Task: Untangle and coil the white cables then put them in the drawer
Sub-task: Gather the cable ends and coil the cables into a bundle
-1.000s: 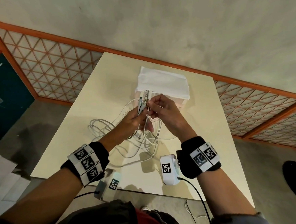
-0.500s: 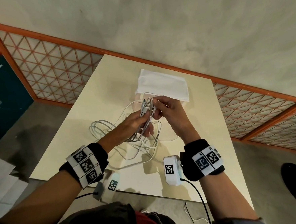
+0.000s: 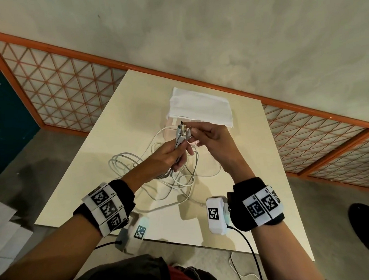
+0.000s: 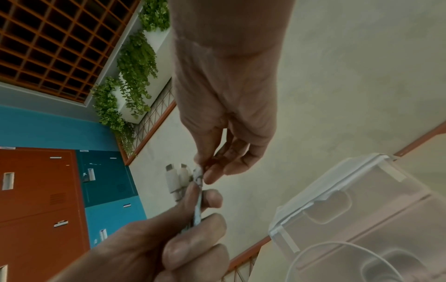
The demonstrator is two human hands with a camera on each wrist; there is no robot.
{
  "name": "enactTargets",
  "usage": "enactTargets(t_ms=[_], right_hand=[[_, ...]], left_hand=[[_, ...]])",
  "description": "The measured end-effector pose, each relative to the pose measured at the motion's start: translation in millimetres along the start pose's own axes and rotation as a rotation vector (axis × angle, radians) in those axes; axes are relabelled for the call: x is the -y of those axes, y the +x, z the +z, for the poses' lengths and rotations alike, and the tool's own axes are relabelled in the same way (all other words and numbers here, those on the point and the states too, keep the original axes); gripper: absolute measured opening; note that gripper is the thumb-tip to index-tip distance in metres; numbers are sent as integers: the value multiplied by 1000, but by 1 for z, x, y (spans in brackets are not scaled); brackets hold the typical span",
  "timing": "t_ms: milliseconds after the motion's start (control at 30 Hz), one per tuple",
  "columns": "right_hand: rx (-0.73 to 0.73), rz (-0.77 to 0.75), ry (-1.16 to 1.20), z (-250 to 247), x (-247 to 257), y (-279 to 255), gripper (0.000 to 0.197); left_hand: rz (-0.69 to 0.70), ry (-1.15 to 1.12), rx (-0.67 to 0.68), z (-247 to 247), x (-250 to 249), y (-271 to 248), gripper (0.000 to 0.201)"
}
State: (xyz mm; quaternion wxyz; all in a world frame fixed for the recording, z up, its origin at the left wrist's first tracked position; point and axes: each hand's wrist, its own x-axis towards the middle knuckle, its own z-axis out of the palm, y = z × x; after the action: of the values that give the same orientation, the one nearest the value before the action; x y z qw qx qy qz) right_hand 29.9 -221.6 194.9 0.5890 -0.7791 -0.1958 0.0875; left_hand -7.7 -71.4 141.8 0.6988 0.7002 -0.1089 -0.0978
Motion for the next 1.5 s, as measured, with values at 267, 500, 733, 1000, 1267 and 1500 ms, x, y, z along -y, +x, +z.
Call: enactTargets(t_ms=[267,500,733,1000,1267,1500], right_hand=[[57,27,74,-11,4,0,29],[135,-39,30,-17,5,1,32],[154,-26,30,-21,8,4,29],[120,-9,106,-21,6,9,29],[128,-8,108,-23,3,11,28],[160,-12,94,-24,2,10,28]], left_hand=[[-34,-4,77,3,-5,-4,33],[-137,-34,126,5,-10,-4,32],[-144,-77,186,2,-16,-2,37],[-136,-104,176,4,-20,0,39],[-147,-86,175,6,-22,2,48],[-204,-73,188,6,-24,3,48]])
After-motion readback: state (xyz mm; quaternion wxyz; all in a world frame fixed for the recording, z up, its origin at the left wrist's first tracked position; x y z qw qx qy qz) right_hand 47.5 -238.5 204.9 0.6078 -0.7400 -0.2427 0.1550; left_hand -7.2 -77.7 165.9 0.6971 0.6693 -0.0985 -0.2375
